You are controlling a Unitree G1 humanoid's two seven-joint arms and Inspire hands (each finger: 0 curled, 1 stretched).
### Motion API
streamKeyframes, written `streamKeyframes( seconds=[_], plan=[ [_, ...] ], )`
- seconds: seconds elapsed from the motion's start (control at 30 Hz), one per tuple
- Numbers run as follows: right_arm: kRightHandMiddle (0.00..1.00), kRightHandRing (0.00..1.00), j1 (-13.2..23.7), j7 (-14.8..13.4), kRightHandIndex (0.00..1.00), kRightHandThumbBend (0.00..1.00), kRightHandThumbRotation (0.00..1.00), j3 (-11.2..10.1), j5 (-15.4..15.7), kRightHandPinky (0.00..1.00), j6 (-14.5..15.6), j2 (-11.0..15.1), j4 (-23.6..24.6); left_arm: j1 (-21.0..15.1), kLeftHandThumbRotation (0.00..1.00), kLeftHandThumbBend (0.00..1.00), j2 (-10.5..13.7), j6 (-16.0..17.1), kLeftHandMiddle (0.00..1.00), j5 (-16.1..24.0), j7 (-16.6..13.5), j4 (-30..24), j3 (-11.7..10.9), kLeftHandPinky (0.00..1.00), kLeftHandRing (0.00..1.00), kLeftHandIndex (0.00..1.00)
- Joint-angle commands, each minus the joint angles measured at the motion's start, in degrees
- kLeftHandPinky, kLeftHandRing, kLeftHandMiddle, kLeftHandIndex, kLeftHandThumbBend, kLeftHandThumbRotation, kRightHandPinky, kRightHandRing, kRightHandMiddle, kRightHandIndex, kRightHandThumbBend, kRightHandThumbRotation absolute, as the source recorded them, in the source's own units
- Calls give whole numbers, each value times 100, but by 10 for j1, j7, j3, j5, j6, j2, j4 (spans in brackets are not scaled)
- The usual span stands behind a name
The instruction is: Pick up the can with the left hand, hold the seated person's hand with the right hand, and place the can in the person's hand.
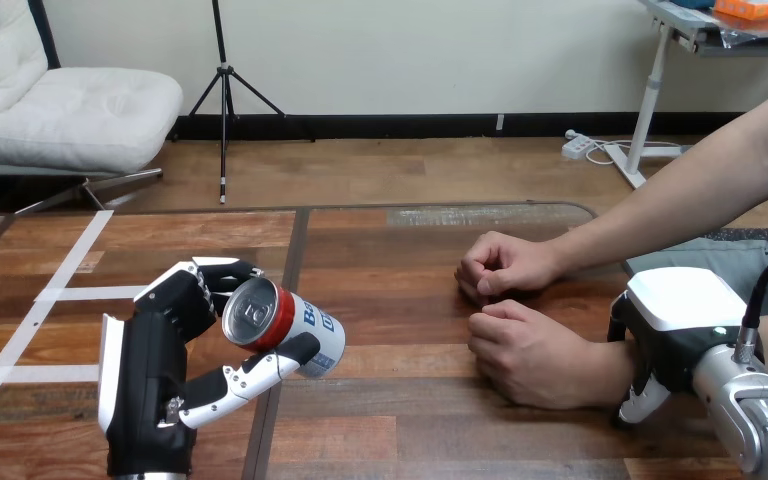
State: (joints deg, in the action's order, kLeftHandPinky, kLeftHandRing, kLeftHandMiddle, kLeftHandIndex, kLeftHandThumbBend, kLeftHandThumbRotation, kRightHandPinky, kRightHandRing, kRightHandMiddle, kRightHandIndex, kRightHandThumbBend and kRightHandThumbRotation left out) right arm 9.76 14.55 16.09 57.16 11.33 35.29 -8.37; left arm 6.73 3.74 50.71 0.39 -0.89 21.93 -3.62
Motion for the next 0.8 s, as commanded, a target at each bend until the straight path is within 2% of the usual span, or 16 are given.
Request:
streamKeyframes(
  seconds=[0.0,0.13,0.33,0.77],
  plan=[
    [33,22,6,-10,57,89,0,29,-3,14,-11,-15,-41,-20,0,75,3,1,47,-6,0,-43,-8,44,43,51],
    [35,23,7,-11,58,90,0,35,0,15,-12,-14,-46,-20,0,75,3,-1,47,-9,1,-46,-9,44,43,51],
    [34,23,7,-13,60,91,0,37,-12,15,-16,-14,-55,-20,0,75,3,-1,47,0,-4,-49,-11,44,43,51],
    [36,26,6,-11,62,89,0,41,-35,17,-29,-14,-73,-17,0,75,1,-7,47,-17,7,-58,-8,43,43,50]
  ],
)
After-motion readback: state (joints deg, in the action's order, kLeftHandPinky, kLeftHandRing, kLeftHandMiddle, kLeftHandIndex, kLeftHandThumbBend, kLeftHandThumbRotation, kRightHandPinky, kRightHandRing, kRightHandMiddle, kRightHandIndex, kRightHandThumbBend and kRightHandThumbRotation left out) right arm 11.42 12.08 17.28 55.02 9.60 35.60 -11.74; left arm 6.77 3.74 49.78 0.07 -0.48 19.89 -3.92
